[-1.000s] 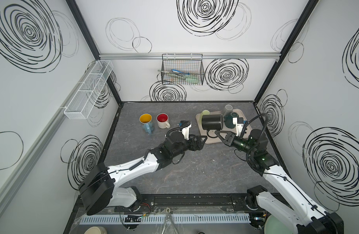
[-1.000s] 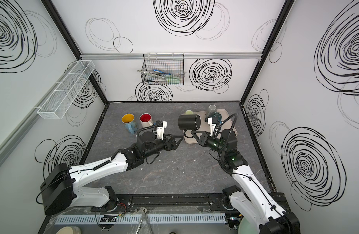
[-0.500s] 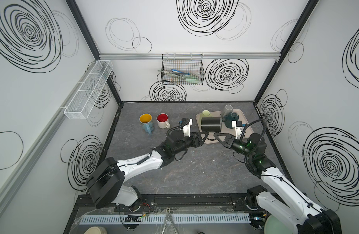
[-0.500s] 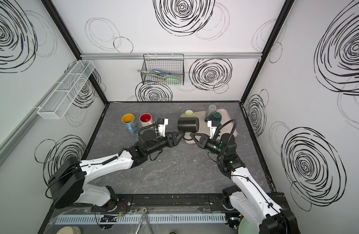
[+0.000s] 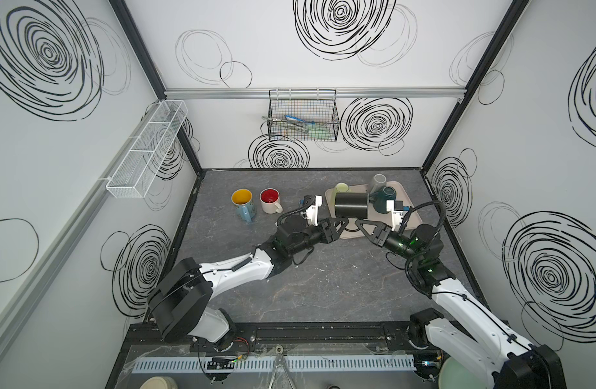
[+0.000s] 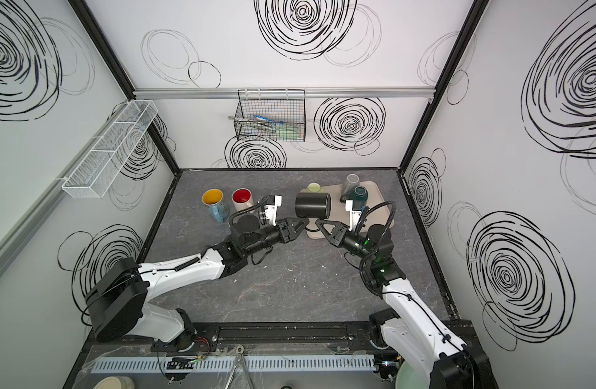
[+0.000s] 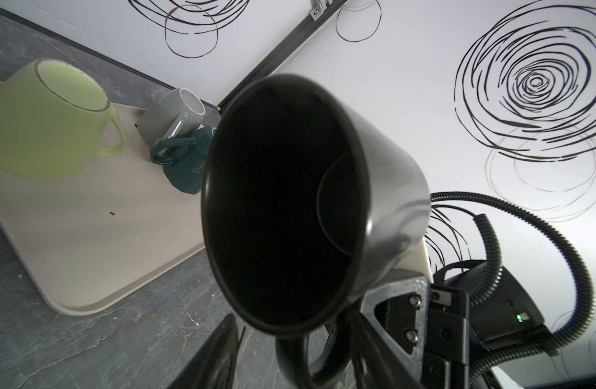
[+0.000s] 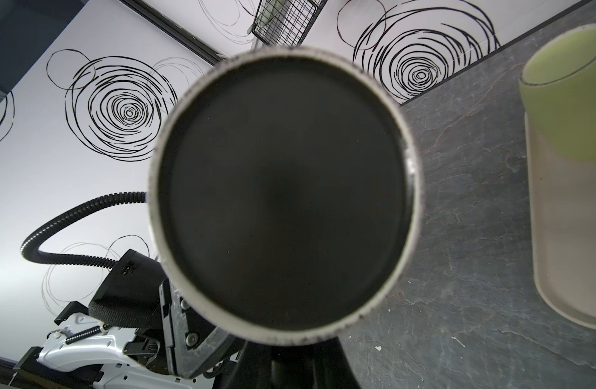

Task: Turn the mug right side up
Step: Place the mug at the top-left of the table.

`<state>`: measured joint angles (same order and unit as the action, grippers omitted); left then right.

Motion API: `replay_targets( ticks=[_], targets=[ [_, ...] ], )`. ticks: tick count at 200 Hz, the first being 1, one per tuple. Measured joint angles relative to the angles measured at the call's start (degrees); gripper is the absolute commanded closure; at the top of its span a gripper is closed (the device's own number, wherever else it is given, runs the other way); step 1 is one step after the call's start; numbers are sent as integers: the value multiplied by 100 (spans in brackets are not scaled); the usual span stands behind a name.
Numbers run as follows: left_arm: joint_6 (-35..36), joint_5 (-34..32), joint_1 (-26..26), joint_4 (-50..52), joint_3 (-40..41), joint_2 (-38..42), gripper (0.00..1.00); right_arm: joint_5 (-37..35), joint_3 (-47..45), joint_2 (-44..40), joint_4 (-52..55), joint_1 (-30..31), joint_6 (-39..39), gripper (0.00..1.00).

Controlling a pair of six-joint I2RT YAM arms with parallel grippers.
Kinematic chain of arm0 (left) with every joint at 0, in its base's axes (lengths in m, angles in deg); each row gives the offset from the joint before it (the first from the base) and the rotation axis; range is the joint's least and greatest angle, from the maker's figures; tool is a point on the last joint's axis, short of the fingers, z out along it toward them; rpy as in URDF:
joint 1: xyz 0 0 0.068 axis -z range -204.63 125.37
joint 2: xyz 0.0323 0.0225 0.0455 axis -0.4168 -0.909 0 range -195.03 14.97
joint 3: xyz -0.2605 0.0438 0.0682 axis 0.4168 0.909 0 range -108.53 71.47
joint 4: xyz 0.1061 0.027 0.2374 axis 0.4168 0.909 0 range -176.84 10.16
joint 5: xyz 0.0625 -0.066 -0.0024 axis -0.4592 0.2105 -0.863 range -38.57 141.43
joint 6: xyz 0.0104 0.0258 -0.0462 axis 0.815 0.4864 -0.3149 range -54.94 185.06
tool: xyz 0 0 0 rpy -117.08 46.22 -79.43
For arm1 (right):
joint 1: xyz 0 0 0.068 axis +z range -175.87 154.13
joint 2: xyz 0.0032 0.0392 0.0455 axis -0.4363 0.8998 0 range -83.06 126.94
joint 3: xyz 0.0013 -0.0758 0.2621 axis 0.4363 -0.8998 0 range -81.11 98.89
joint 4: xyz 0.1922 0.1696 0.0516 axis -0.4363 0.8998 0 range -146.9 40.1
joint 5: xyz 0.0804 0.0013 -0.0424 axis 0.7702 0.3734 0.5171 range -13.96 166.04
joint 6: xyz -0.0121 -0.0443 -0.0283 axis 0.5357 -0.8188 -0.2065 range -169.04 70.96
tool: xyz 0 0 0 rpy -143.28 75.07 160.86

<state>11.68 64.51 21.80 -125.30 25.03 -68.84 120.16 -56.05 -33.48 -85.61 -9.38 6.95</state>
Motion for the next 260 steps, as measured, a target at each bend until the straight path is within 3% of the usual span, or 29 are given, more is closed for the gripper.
replay_targets(
  ticks=[84,260],
  targets=[
    [-236,313,0,-236,-2,-118,50,-107,-24,149,-164,177,-116,100],
    [-479,374,-44,-459,-11,-216,54,-256,-28,492,-741,376,-184,100]
  ],
)
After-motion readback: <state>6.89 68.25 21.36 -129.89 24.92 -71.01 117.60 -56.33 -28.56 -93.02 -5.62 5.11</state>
